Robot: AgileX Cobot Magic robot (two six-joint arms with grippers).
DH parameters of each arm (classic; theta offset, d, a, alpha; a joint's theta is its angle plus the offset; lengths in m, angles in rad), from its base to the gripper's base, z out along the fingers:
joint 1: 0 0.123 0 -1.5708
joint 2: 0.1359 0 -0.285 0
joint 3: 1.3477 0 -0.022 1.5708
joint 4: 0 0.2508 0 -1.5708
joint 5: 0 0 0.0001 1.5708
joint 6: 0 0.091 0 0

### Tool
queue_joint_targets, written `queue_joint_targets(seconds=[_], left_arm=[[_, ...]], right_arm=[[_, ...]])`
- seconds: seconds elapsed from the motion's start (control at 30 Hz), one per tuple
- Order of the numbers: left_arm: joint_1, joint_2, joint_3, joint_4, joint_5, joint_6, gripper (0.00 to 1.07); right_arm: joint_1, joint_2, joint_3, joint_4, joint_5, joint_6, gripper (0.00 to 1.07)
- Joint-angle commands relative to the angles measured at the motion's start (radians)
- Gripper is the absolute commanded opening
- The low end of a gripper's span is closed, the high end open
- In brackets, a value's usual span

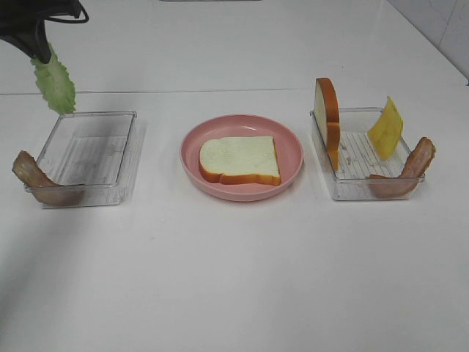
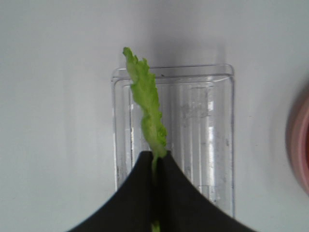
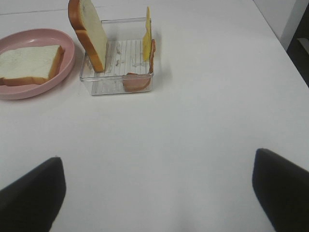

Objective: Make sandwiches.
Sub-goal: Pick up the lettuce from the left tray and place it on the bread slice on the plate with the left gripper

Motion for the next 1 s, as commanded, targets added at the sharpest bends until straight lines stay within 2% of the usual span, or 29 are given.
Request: queue_joint_targets(seconds=[0.03, 0.1, 0.13, 0.23, 0.3, 0.43, 0.57, 0.77, 0.83, 1.0], left_arm=[[-0.044, -0.031, -0.014, -0.087, 0.077, 0.03, 0.0], [-0.054, -0.029, -0.021, -0.105, 0.078, 0.035, 0.0], [-0.083, -0.026, -0.034, -0.151, 0.073, 0.047, 0.0], [-0.095, -0.026, -0.037, -0.175, 0.064, 0.052, 0.0], [-0.147, -0.024, -0.037, -0.267, 0.011, 0.07, 0.0], [-0.194, -0.024, -0.037, -0.319, -0.035, 0.076, 0.0], [-0.259, -0.018, -0.037, -0.412, -0.112, 0.108, 0.0], [-0.313, 0.017, -0.037, -0.474, -0.137, 0.129, 0.0], [-0.342, 0.048, -0.037, -0.501, -0.152, 0.175, 0.0], [-0.382, 0.105, -0.037, -0.541, -0.169, 0.199, 0.0]], right_arm=[[-0.005, -0.031, 0.003, -0.01, -0.01, -0.004, 0.98], [-0.005, -0.031, 0.003, -0.01, -0.01, -0.004, 0.98], [-0.005, -0.031, 0.003, -0.01, -0.01, -0.004, 0.98], [-0.005, -0.031, 0.003, -0.01, -0.01, -0.004, 0.98], [-0.005, -0.031, 0.003, -0.01, -0.01, -0.004, 0.98], [-0.005, -0.031, 0.003, -0.01, -0.01, -0.004, 0.98], [-0.005, -0.031, 0.003, -0.01, -0.01, -0.004, 0.98], [-0.005, -0.031, 0.003, -0.01, -0.01, -0.004, 0.98], [-0.005, -0.031, 0.003, -0.01, -0.01, -0.004, 0.98], [-0.005, -0.031, 0.003, -0.01, -0.01, -0.004, 0.98]])
